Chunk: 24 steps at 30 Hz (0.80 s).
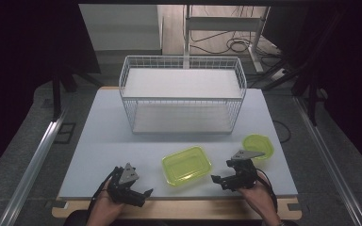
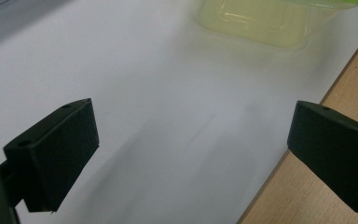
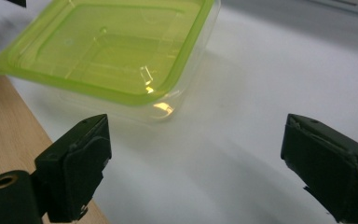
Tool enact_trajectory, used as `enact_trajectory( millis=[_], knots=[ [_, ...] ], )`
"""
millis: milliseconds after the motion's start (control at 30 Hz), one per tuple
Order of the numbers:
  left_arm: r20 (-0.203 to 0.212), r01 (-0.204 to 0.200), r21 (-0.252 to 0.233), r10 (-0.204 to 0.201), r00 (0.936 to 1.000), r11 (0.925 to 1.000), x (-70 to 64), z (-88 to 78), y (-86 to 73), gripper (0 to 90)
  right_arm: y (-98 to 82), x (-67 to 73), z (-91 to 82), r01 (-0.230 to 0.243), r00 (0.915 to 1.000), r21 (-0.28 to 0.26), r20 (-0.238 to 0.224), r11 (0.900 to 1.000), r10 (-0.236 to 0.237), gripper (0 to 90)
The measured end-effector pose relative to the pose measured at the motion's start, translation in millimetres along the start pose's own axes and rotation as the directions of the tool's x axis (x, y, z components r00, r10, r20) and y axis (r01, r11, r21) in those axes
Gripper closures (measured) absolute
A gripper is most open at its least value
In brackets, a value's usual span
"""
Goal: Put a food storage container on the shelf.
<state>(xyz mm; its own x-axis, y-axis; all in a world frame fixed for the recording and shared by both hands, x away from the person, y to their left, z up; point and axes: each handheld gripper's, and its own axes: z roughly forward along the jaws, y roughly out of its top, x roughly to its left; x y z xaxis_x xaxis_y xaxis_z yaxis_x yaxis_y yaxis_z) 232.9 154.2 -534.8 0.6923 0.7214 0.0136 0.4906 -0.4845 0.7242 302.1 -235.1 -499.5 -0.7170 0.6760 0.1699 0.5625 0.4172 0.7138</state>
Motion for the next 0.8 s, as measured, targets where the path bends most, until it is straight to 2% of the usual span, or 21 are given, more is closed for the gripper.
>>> enact_trajectory(
  millis=[100, 133, 167, 233, 400, 433, 467, 600, 633, 667, 733, 800],
  knots=[
    [-0.004, -0.004, 0.001, 0.004, 1.0, 1.0, -0.4, 0.2, 0.1, 1.7, 3.7, -1.0, -1.3, -0.017, 0.9997, -0.006, -0.015, 1.0, 0.017, 6.1],
    [-0.006, -0.004, 0.001, 0.004, 1.0, 1.0, -0.4, 0.4, 0.0, 1.7, 8.2, -2.1, -2.0, -0.049, 0.9985, -0.002, -0.025, 0.999, 0.049, 5.6],
    [-0.009, -0.004, 0.001, 0.004, 1.0, 1.0, -0.3, 0.5, 0.0, 1.8, 10.7, -2.5, -1.8, -0.061, 0.9979, 0.004, -0.018, 0.998, 0.061, 5.8],
    [-0.011, -0.004, 0.0, 0.004, 0.9999, 1.0, -0.2, 0.5, 0.0, 1.9, 15.0, -2.9, -2.3, -0.072, 0.9973, 0.004, -0.015, 0.997, 0.072, 11.0],
    [-0.015, -0.013, 0.004, 0.013, 0.9998, 0.9999, -0.5, 0.8, 0.3, 2.1, 27.5, -8.7, 0.2, -0.109, 0.9917, -0.01, -0.068, 0.994, 0.109, 26.5],
    [-0.015, -0.013, 0.004, 0.013, 0.9998, 0.9999, -0.5, 0.8, 0.3, 2.1, 27.5, -8.7, 0.2, -0.109, 0.9917, -0.01, -0.068, 0.994, 0.109, 26.5],
    [-0.017, -0.016, 0.005, 0.016, 0.9997, 0.9999, -0.7, 0.9, 0.4, 2.2, 32.5, -10.4, 3.7, -0.115, 0.9892, -0.007, -0.093, 0.993, 0.114, 32.2],
    [-0.021, -0.021, 0.009, 0.022, 0.9996, 0.9997, -1.4, 1.2, 0.5, 2.4, 42.3, -13.2, 15.9, -0.133, 0.9832, 0.023, -0.123, 0.991, 0.135, 42.9],
    [-0.021, -0.021, 0.009, 0.022, 0.9996, 0.9997, -1.4, 1.2, 0.5, 2.4, 42.3, -13.2, 15.9, -0.133, 0.9832, 0.023, -0.123, 0.991, 0.135, 42.9],
    [-0.023, -0.023, 0.009, 0.023, 0.9995, 0.9997, -1.5, 1.1, 0.4, 2.5, 46.5, -15.4, 23.0, -0.154, 0.9782, 0.043, -0.135, 0.987, 0.158, 46.8],
    [-0.023, -0.023, 0.009, 0.024, 0.9995, 0.9997, -1.4, 1.0, 0.4, 2.5, 48.0, -16.9, 26.5, -0.163, 0.9761, 0.052, -0.137, 0.985, 0.169, 49.5],
    [-0.022, -0.025, 0.008, 0.025, 0.9994, 0.9996, -1.4, 1.0, 0.2, 2.6, 51.3, -22.9, 34.9, -0.198, 0.9659, 0.079, -0.154, 0.977, 0.208, 54.8]
  ],
)
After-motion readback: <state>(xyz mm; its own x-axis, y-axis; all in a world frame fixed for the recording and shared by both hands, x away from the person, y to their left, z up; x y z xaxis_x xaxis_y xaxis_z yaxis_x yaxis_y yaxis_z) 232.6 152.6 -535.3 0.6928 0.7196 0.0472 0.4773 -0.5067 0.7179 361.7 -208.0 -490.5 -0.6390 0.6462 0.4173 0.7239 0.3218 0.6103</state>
